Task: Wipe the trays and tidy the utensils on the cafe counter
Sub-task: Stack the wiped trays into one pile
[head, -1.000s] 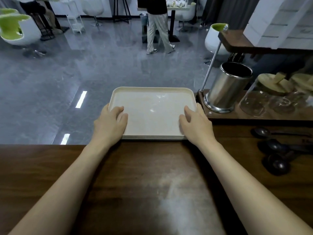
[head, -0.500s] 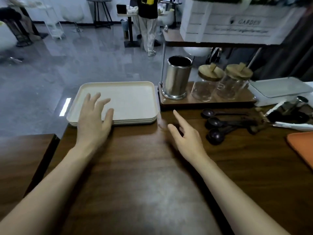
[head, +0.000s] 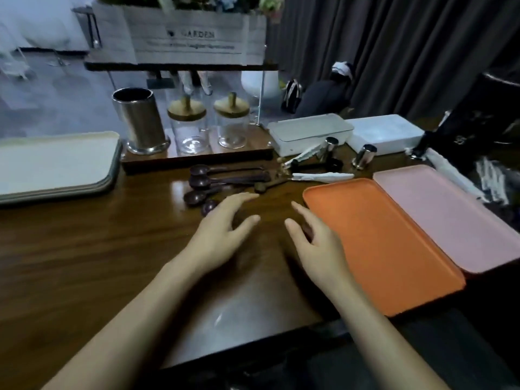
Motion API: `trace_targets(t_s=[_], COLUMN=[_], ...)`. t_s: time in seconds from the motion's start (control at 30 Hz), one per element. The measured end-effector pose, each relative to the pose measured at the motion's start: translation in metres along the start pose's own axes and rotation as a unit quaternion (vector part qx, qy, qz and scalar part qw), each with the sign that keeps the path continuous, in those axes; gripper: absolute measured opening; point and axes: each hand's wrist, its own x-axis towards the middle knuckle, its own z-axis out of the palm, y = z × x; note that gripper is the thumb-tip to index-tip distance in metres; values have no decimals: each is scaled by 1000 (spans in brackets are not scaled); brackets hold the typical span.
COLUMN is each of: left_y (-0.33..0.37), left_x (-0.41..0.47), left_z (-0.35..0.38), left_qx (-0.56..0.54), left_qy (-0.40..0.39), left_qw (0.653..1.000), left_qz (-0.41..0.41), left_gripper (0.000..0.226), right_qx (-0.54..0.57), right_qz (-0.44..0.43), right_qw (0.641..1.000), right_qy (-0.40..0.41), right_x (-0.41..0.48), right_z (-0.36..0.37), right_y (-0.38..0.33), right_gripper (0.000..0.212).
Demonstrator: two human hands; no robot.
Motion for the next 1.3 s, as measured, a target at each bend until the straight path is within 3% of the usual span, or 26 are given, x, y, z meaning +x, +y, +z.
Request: trace_targets(t_s=[0.13,0.27,0.37,0.63,0.83,0.97,1.07,1.2,1.3], left_y=[37,51,43,26,38,59,77,99,109], left_x=[25,53,57,18,-36,-67,-89,-99,-92], left_z=[57,103,126,113,99,103,112,124,120], left_qx=[18,67,103,129,220,246,275,330,360], left_qy=[-57,-118,-147,-60,-28,27,77,83,64], left_qw=[998,990,983,988,975,968,951,919,893], left_qz=[19,29,30,58,33,-33,-118,-199,-261], left_gripper=[44,46,45,28,43,39,29,46,52], right_qx=[-97,-186,-207,-168,-74,-59,-108,-191,-241], right_qz=[37,97,77,50,18,-25,-114,-191,-214], right_qw=[994,977,971,966,973,981,978,948,940], right_qy=[18,-48,-93,-191,-220,-184,-138,-168,-110], right_x=[-18,-34,-48,-52,-63,-67,-64,-46,-33], right_z=[-52,-67,-64,-81,-94,-108,-121,-129,-133], right_y=[30,61,69,69,81,92,101,110,115], right_gripper=[45,51,49,40,25,23,24,27,31])
